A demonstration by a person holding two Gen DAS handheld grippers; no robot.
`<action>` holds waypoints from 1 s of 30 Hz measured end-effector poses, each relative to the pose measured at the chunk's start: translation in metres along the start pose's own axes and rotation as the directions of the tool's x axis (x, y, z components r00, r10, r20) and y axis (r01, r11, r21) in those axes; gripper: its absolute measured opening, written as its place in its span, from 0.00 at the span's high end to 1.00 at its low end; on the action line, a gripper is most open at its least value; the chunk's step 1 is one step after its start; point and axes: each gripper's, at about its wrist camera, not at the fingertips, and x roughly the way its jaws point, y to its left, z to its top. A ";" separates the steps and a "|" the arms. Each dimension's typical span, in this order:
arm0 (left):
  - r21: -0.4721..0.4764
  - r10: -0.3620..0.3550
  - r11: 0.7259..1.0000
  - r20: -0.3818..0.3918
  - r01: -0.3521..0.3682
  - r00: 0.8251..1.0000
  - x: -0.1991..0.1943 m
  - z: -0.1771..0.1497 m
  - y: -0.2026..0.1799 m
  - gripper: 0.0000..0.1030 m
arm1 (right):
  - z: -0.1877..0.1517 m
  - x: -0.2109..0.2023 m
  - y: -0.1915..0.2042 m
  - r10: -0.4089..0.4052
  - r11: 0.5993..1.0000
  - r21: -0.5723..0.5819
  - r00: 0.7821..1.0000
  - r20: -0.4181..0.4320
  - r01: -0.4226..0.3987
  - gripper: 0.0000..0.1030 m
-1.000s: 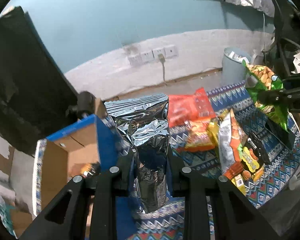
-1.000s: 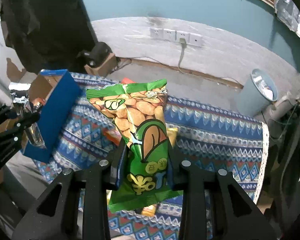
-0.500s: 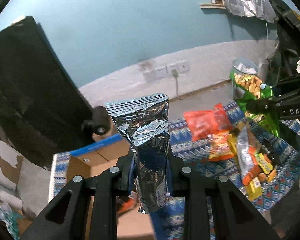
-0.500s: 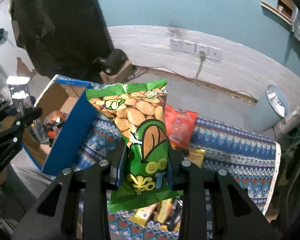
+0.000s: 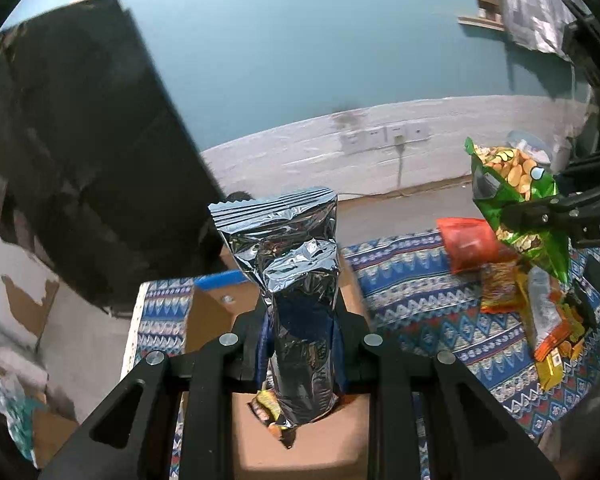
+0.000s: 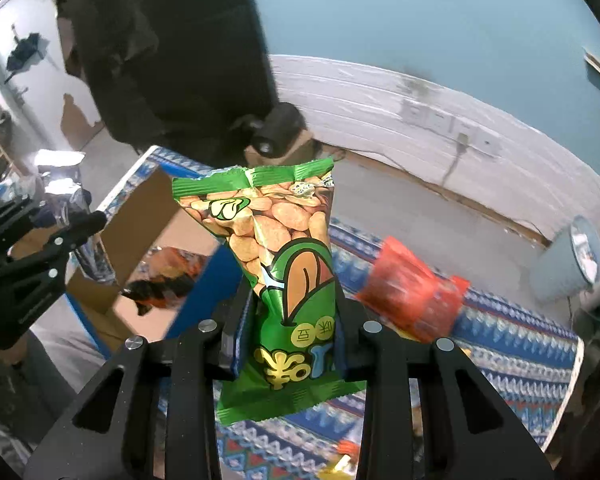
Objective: Organize snacks
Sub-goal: 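Lift both held bags and carry them over the cardboard box, then open both grippers to drop the bags into the cardboard box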
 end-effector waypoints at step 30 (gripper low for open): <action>-0.190 0.105 0.972 -0.158 -0.135 0.982 0.048 -0.057 0.103 0.74 | 0.048 0.114 0.135 0.106 0.984 -0.127 0.984 -0.146 -0.125 0.66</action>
